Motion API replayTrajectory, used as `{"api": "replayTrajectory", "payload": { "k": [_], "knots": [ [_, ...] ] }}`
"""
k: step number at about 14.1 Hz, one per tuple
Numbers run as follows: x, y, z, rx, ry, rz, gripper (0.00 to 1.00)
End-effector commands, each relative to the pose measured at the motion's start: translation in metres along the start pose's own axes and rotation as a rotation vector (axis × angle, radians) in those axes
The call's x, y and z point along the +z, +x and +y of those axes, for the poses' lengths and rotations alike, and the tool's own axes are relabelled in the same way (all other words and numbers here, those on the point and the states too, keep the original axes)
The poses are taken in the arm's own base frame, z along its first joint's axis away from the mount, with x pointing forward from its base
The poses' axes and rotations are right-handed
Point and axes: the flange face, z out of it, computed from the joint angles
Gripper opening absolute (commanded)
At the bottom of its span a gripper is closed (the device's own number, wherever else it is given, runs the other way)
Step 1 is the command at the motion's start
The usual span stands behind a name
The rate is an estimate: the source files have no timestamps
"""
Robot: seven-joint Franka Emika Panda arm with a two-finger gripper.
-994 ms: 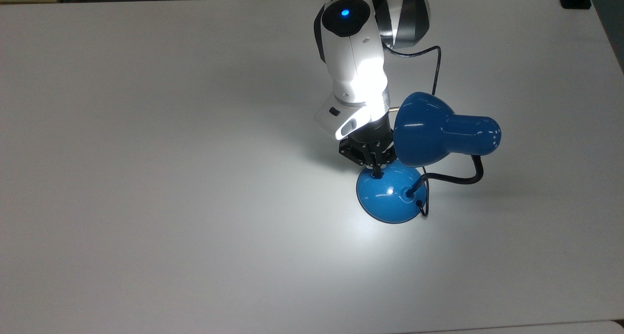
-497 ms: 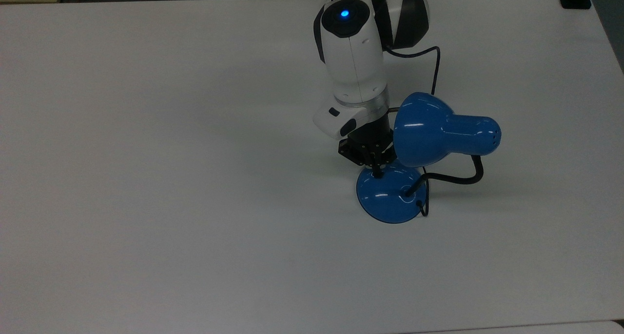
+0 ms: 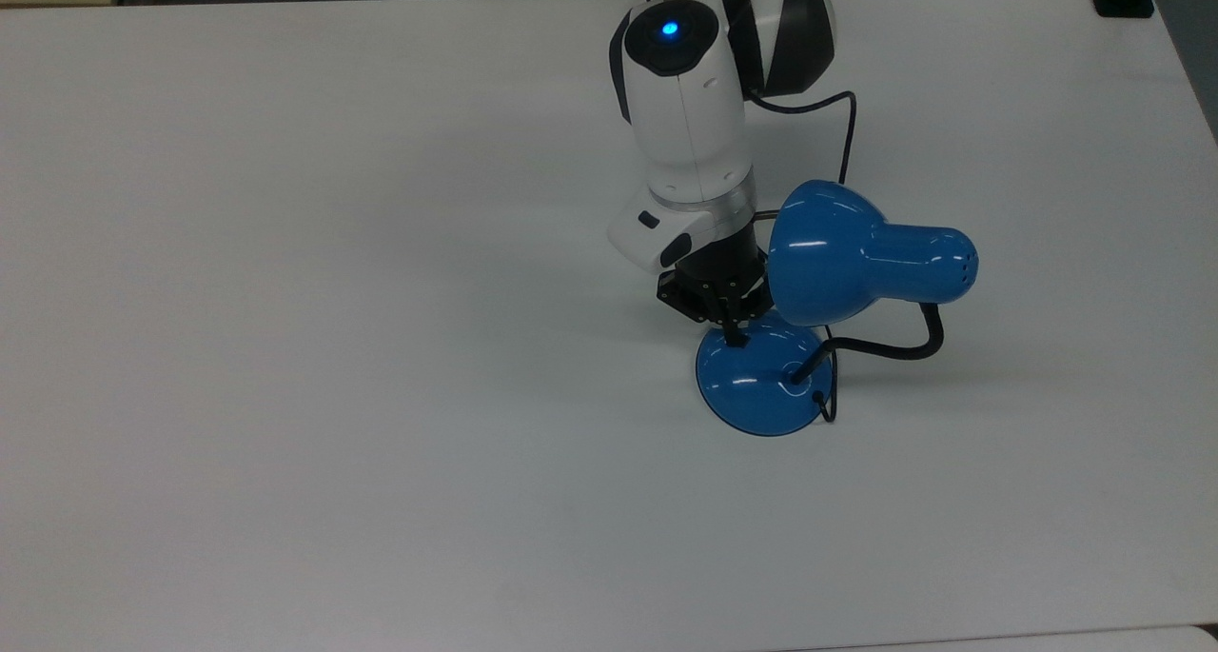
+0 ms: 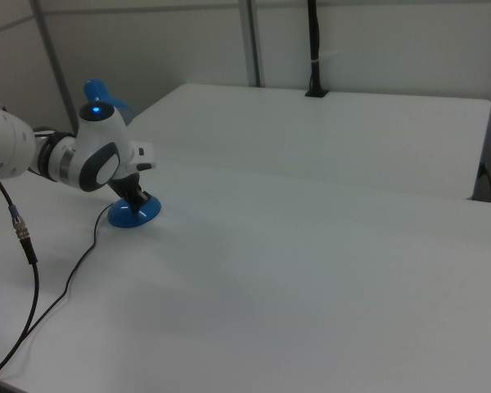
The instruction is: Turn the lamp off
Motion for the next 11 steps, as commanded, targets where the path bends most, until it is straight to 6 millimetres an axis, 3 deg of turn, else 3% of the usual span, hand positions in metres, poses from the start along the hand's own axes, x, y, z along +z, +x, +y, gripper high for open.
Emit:
{"api": "replayTrajectory", "payload": {
  "k": [1, 4, 7, 8, 9, 10, 11],
  "knots": [
    [0.005, -0.015, 0.016, 0.027, -0.027, -0.108, 0.0],
    [-0.021, -0.011, 0.026, 0.044, -0.031, -0.154, 0.0],
    [-0.075, -0.006, 0.044, 0.051, -0.054, -0.239, 0.02],
    [-0.095, -0.007, 0.049, 0.033, -0.081, -0.269, 0.09],
    [-0.115, -0.01, 0.055, -0.001, -0.132, -0.295, 0.24],
    [-0.149, -0.015, 0.061, -0.063, -0.206, -0.325, 0.54],
    [-0.185, -0.016, 0.072, -0.079, -0.234, -0.328, 0.96]
  ]
}}
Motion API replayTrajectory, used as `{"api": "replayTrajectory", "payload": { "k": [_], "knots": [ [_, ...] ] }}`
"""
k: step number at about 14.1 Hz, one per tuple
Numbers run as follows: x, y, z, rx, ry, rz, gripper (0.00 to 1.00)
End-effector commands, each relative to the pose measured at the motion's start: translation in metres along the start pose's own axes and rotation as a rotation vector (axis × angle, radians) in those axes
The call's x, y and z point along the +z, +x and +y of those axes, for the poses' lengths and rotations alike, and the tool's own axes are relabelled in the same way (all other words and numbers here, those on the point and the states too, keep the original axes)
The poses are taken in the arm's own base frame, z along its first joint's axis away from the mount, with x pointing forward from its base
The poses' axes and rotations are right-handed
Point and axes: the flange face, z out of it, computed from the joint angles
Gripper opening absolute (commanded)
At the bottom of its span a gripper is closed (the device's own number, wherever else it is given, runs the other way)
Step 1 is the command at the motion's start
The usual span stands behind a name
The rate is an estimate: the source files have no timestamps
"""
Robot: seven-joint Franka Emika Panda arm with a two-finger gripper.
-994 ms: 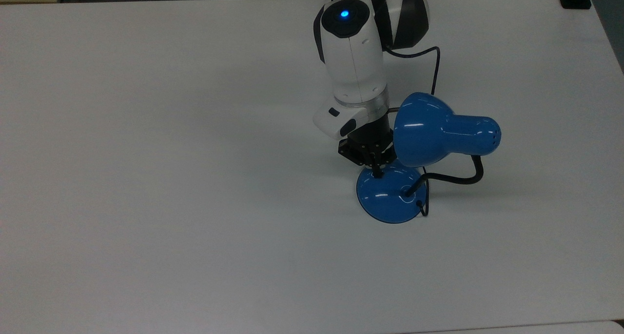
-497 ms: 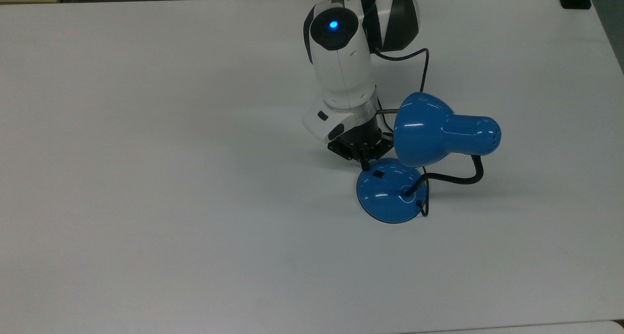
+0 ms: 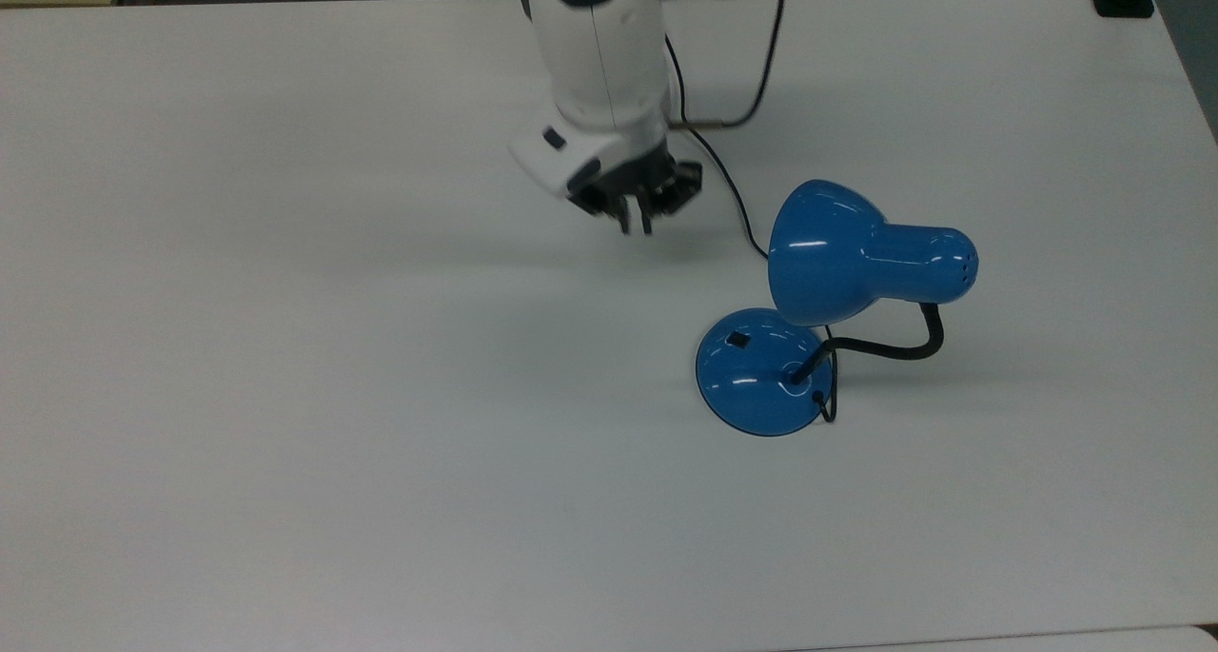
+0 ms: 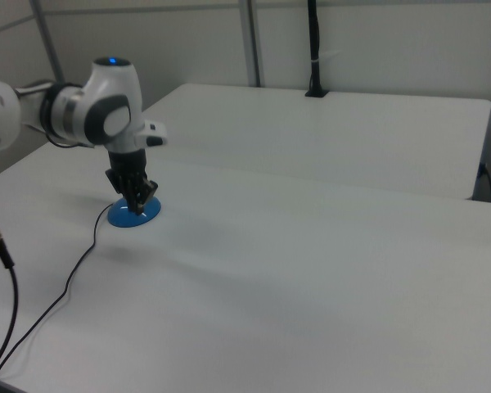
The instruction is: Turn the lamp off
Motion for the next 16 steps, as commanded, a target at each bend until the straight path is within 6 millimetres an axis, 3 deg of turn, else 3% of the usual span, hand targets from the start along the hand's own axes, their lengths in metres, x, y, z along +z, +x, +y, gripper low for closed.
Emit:
{"api": "replayTrajectory", "payload": {
  "k": [1, 4, 8, 12, 16],
  "knots": [
    [-0.094, -0.045, 0.039, -0.042, -0.107, -0.001, 1.0],
    [-0.158, -0.071, 0.073, -0.045, -0.15, 0.053, 1.0],
    [-0.202, -0.089, 0.119, -0.112, -0.176, 0.071, 1.0],
    [-0.222, -0.087, 0.136, -0.059, -0.169, 0.105, 1.0],
    [-0.229, -0.086, 0.136, -0.05, -0.17, 0.121, 1.0]
  ]
}}
